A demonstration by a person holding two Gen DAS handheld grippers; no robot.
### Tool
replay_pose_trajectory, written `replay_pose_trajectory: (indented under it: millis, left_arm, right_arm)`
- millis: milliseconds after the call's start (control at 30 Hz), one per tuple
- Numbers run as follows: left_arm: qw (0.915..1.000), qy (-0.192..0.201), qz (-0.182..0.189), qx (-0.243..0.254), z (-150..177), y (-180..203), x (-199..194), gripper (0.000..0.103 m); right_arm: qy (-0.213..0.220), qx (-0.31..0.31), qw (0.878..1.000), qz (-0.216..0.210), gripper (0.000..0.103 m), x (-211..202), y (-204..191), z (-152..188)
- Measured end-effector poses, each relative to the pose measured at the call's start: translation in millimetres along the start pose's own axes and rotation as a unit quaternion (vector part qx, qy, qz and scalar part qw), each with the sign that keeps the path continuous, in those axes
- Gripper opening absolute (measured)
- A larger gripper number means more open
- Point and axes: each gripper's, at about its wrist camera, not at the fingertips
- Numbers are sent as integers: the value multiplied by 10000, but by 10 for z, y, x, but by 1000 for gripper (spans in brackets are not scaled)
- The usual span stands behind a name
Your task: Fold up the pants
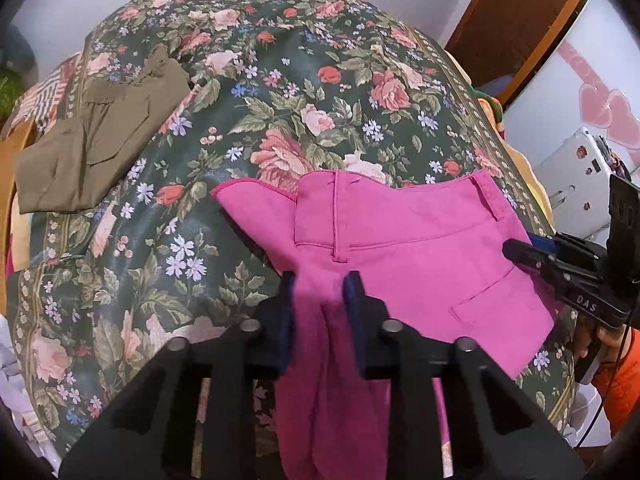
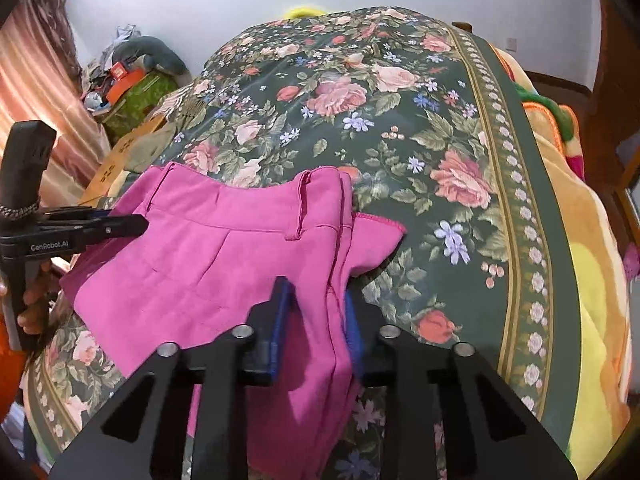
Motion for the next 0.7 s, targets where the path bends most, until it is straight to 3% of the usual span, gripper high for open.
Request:
replay_pose_trajectory:
  millis: [67, 333, 433, 500, 700]
  left_arm:
    - [10000, 82, -17, 29, -1, 16, -69, 14]
    - [9970, 675, -276, 243, -100, -59, -547, 9]
    - [9941, 992, -401, 168, -188, -232, -758, 8]
    - [9910, 1217, -547, 106, -255, -371, -891, 1]
    - [9820, 1702, -806, -162, -495, -926, -1186, 1]
  right_arm:
    - [2, -10, 10000, -2, 13, -26, -25, -44]
    - [470, -467, 9978, 7, 11, -273, -365, -422]
    - [712, -610, 9956, -7, 11, -321, -525, -626]
    - [876, -691, 9937, -45, 11, -326, -653, -801]
    - [1103, -1042, 9883, -121, 10, -94, -1066, -1278]
Point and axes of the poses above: each gripper's, at about its wrist camera, not at the fingertips, and x roughly the way its jaws point, y to its right, z to its underside, and after that the axes turned 1 degree about -y, right-handed
